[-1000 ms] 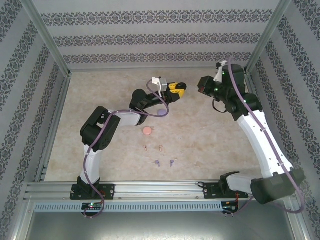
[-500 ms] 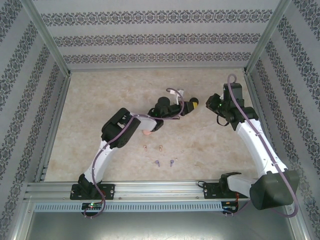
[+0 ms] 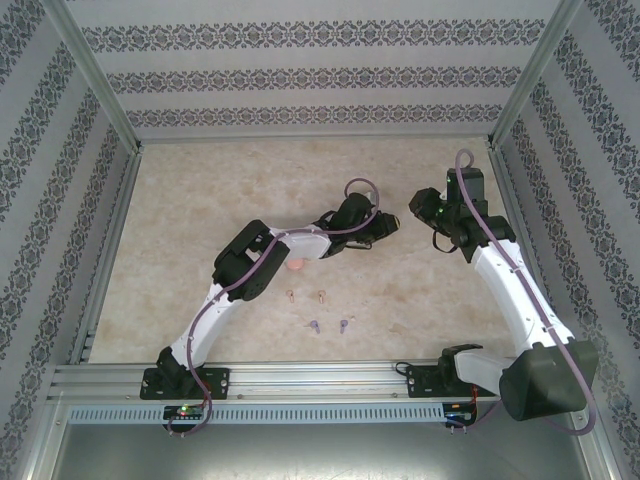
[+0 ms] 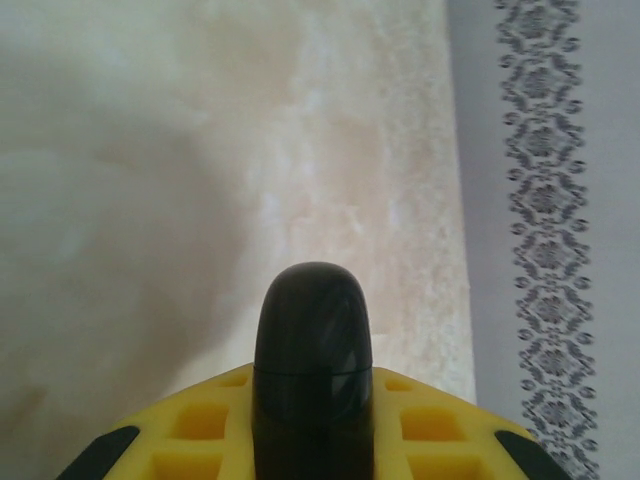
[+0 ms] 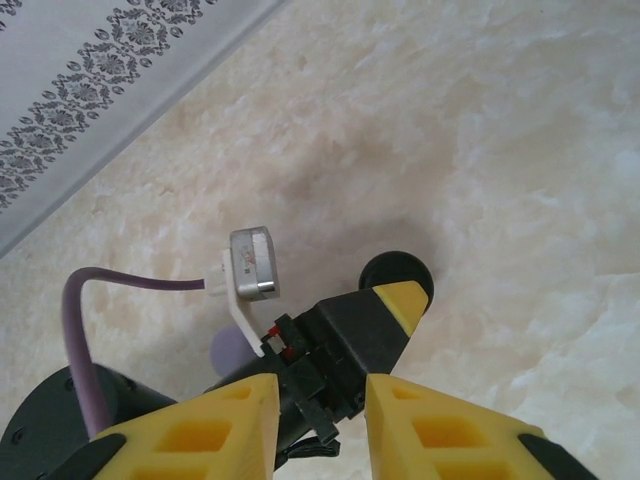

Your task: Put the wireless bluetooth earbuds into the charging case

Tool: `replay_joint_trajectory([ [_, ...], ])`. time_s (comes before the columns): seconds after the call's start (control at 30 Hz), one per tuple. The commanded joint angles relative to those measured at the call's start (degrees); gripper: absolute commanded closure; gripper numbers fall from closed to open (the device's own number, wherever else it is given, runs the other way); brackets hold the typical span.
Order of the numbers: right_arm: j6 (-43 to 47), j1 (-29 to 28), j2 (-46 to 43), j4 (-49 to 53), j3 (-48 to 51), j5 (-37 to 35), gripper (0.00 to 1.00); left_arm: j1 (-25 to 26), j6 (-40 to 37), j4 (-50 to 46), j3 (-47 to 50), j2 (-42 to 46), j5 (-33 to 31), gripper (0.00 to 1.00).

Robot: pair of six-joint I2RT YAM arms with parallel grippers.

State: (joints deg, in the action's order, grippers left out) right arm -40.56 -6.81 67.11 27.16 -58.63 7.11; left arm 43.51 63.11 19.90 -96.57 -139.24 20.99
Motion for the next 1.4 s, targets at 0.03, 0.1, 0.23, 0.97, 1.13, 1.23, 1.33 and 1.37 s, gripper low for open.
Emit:
replay_joint_trajectory([
  [0.03,0.04,0.83,-1.97,-0.39,0.2,0.62,0.64,0.43,1.2,-10.41,-4.36,-1.84,-0.98,0.83],
  [0.1,0.04,0.85,-2.41,-0.2,0.21,0.61,0.62,0.44,1.03,-12.47,-5.84,-2.62,-0.31,0.8],
  [0.23,0.12,0.9,-3.02,0.6,-0.2,0.44,0.5,0.44,0.93,-14.0,-6.43,-2.97,-0.32,0.71],
  [0.97,1.9,0.9,-3.48,8.24,-4.66,-2.94,0.29,-0.86,-10.95,-35.88,-4.26,8.74,-8.44,0.28],
  [1.13,2.21,0.92,-3.66,7.87,-4.58,-2.72,0.29,-1.14,-13.78,-42.2,-6.22,7.23,-9.95,0.27],
  [1.23,2.67,0.92,-3.72,7.49,-4.82,-2.83,0.28,-1.06,-16.66,-46.93,-8.64,6.3,-12.92,0.26],
  [1.33,2.84,0.92,-3.96,6.88,-4.85,-2.4,0.28,-0.97,-18.42,-49.65,-10.24,6.11,-15.17,0.25],
  [1.37,2.98,0.93,-4.15,6.86,-4.91,-2.26,0.28,-0.97,-18.76,-49.62,-10.26,6.51,-15.65,0.25],
])
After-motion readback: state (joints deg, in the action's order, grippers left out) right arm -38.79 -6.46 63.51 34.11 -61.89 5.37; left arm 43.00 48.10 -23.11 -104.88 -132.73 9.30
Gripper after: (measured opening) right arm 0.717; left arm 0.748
